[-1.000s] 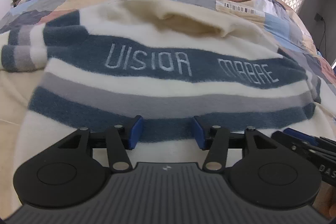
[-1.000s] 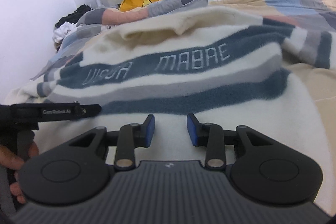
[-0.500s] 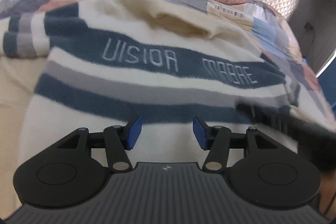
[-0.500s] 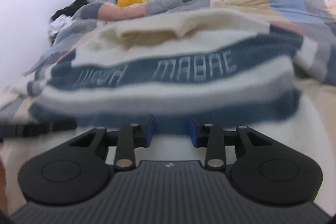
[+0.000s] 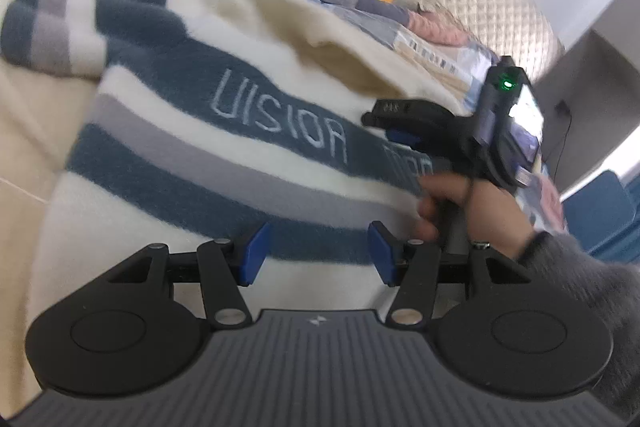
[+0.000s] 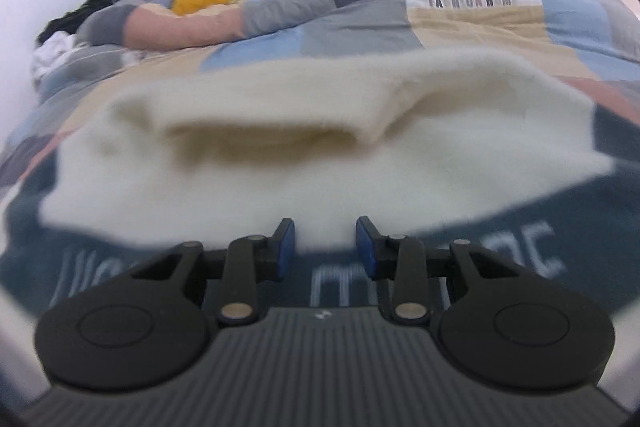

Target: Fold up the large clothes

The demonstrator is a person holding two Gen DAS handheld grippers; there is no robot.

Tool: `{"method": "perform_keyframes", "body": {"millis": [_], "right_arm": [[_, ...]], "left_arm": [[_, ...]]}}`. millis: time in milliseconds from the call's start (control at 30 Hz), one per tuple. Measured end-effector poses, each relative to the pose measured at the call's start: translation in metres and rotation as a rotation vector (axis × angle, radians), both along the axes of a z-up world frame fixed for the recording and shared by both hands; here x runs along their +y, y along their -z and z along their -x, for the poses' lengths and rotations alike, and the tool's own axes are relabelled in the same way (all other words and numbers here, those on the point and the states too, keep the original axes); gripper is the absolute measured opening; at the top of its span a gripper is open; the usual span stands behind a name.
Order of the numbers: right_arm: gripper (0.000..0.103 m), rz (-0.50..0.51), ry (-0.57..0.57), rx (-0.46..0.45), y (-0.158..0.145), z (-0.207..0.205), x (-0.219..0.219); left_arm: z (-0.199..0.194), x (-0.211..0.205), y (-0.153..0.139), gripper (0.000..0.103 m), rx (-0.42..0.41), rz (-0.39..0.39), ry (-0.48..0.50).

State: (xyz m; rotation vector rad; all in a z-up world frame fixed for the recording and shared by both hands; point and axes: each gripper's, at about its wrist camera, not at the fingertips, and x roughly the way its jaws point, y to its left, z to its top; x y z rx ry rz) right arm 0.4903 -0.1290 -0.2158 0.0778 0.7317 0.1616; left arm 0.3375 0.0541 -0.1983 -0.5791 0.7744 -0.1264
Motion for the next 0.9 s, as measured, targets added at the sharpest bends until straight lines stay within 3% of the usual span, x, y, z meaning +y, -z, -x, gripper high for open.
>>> {"method": "perform_keyframes", "body": {"millis": [200,300,400,533,633,733,900], "right_arm": [[0.037,0.108,0.025,-0.075,-0.003,-0.064,0.022],[0.037,0.093,0.083,-0.144,-0.015,-0.097,0.018],[0.037,0.065,0.125,-0.153,-0.021,-0.119,0.012],[0.037,0.075,0.171,-0.174,-0.023,-0.14,0.004],[0.039,0.023,0.172,-0.158,-0.021,-0.136,0.0],[0.038,0.026,0.128,-0.16,-0.019,-0.122,0.001],[0.037,0.062,0.029,-0.154,-0.008,-0.082,0.003]], "left_arm": [[-0.017,0.018,0.006,0.06,0.022,0.05,-0.055],[-0.019,0.026,0.009,0.06,0.023,0.052,-0.078],[-0.024,0.031,0.016,0.06,0.047,0.094,-0.092],[-0.029,0.03,0.018,0.06,0.029,0.079,-0.095],[-0.033,0.031,0.022,0.06,0.023,0.08,-0.115],[-0.036,0.029,0.02,0.06,0.017,0.064,-0.112],[-0.034,0.041,0.021,0.06,0.034,0.115,-0.117]]}}
